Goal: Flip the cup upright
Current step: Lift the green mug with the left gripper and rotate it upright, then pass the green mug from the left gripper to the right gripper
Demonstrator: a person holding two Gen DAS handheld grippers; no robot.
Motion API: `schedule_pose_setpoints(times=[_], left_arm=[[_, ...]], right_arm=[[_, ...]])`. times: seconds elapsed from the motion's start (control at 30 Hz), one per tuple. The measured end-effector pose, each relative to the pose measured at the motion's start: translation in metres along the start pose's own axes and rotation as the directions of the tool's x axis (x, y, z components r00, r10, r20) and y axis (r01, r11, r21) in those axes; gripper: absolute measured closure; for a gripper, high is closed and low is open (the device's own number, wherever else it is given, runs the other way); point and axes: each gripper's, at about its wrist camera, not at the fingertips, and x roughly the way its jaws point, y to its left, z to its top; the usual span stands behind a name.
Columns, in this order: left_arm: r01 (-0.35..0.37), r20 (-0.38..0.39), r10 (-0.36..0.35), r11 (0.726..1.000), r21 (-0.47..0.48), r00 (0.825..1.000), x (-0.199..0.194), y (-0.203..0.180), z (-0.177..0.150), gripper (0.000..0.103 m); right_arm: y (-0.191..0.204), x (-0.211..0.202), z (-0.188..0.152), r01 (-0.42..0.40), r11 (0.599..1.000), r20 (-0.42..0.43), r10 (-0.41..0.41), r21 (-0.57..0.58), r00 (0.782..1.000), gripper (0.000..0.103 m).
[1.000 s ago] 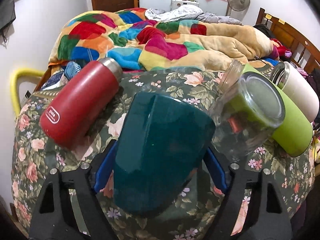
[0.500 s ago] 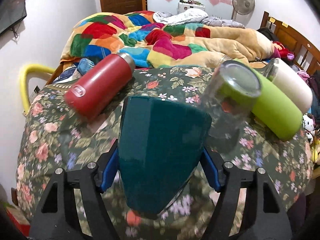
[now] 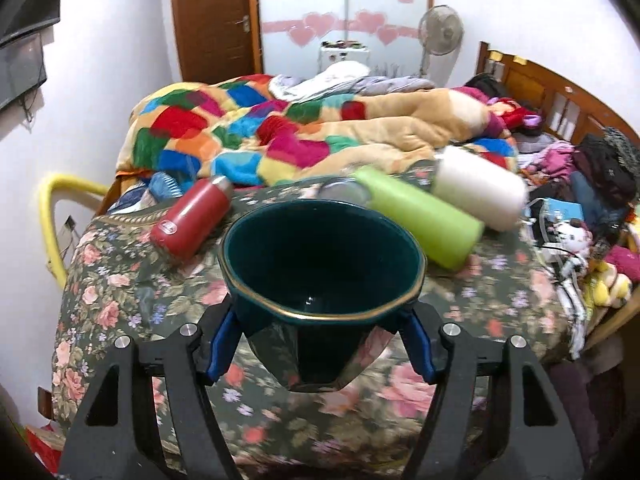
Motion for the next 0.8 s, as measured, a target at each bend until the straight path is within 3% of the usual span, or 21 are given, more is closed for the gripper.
schedule_pose_setpoints(times=[0.13,0.33,0.5,0.8], left_arm=[[0.025,0.000,-0.025,0.998,0.049,1.000,-0.009,-0.025,-0.002,0.034],[0.093,-0.096,-0.085,0.992,0.082,0.992,0.005,-0.058,-0.021,0.034],[0.147,-0.200,-0.128,0.986,0.083,0.971,0.030,-0.081,-0.037,0.034],[0.196,-0.277,-0.162,0.975,0.101,0.947,0.061,-0.110,-0.041,0.034]], right_arm=[[-0.003,-0.010,-0.004,0.000,1.000,0.018,0.000,0.002,1.000,0.000],[-0.011,-0.014,-0.010,0.005,1.000,0.022,-0.005,0.005,1.000,0.000],[-0.017,-0.011,-0.018,0.010,1.000,0.006,-0.010,0.007,1.000,0.000],[-0.029,0.004,-0.029,0.017,1.000,-0.043,-0.016,0.023,0.999,0.000]])
